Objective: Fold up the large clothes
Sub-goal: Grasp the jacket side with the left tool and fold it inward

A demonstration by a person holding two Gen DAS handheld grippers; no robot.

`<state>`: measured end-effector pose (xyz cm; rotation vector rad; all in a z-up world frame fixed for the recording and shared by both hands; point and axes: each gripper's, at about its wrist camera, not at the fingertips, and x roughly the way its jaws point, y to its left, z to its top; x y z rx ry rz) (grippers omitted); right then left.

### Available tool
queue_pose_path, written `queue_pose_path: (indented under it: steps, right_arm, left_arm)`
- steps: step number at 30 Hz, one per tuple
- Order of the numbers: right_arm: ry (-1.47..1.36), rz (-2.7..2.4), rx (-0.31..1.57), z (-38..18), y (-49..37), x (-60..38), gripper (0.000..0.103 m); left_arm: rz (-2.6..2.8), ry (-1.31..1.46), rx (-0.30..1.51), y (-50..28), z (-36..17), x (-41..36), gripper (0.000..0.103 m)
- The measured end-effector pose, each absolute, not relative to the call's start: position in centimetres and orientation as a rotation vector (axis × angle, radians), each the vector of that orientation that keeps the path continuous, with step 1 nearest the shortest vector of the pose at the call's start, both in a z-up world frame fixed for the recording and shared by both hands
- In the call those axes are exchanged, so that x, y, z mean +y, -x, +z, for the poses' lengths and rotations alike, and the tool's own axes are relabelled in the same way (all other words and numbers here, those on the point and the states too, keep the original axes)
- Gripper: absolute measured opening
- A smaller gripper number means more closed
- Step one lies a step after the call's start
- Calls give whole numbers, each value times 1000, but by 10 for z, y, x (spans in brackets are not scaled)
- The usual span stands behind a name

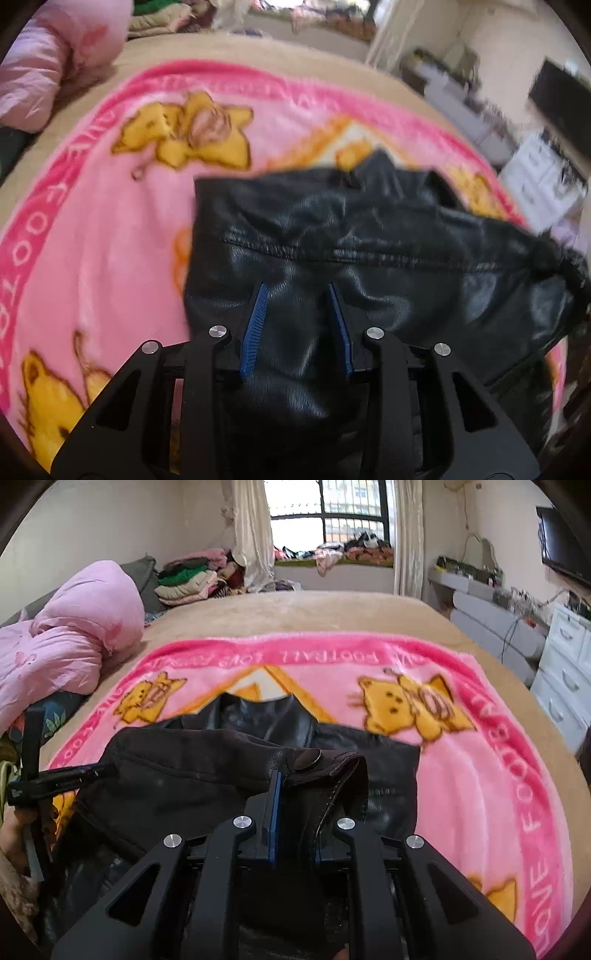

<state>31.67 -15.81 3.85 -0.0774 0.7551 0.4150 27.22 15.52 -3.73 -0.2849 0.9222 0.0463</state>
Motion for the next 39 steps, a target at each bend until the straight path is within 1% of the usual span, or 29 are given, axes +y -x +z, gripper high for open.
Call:
queue_pose_path:
  steps: [2, 4, 5, 6, 7, 8, 9, 12, 16, 22, 25, 31, 35, 36, 37, 38, 39]
  right_arm:
    - [97, 389, 777, 32, -319, -158, 23]
    - [118, 378, 803, 25, -321, -156, 25]
    - [130, 368, 815, 23, -321, -156, 35]
    - [146, 334, 817, 23, -318, -156, 48]
    - [147, 296, 800, 25, -315, -159, 55]
    - [139, 268, 777, 28, -312, -162, 70]
    - [121, 235, 741, 35, -309, -165, 76]
    - [88, 259, 690, 46, -304, -161, 77]
    - [109, 379, 735, 36, -312, -128, 77]
    - [220, 350, 920, -26, -337, -86, 77]
    - [188, 341, 971, -54, -346, -89, 77]
    - [162, 352, 974, -57, -351, -92, 79]
    - [83, 381, 940, -37, -341, -101, 79]
    - [46, 399, 930, -29, -336, -105, 82]
    - [17, 414, 917, -23, -332, -108, 83]
    - [4, 425, 898, -15, -326, -111, 84]
    - [10, 427, 886, -10, -322, -112, 84]
  left_arm:
    - [52, 257, 926, -271, -41, 152, 26]
    - [54, 249, 931, -271, -45, 152, 25]
    - [55, 249, 932, -271, -46, 151, 25]
    - [57, 247, 933, -271, -47, 151, 25]
    - [59, 239, 934, -271, -47, 150, 25]
    - [60, 235, 934, -271, -48, 149, 25]
    - [60, 238, 936, -271, -49, 150, 25]
    - [56, 242, 937, -271, -49, 150, 25]
    - [50, 260, 939, -273, -49, 152, 25]
    - [48, 254, 942, -272, -48, 152, 25]
    - [42, 256, 944, -272, -49, 151, 25]
    - [39, 271, 938, -271, -50, 151, 25]
    - [53, 253, 927, -267, -41, 148, 27]
    - [48, 257, 921, -265, -34, 146, 38]
    - [32, 259, 904, -261, -25, 144, 55]
    - [26, 253, 892, -259, -20, 142, 61]
    - [21, 237, 875, -255, -13, 139, 63]
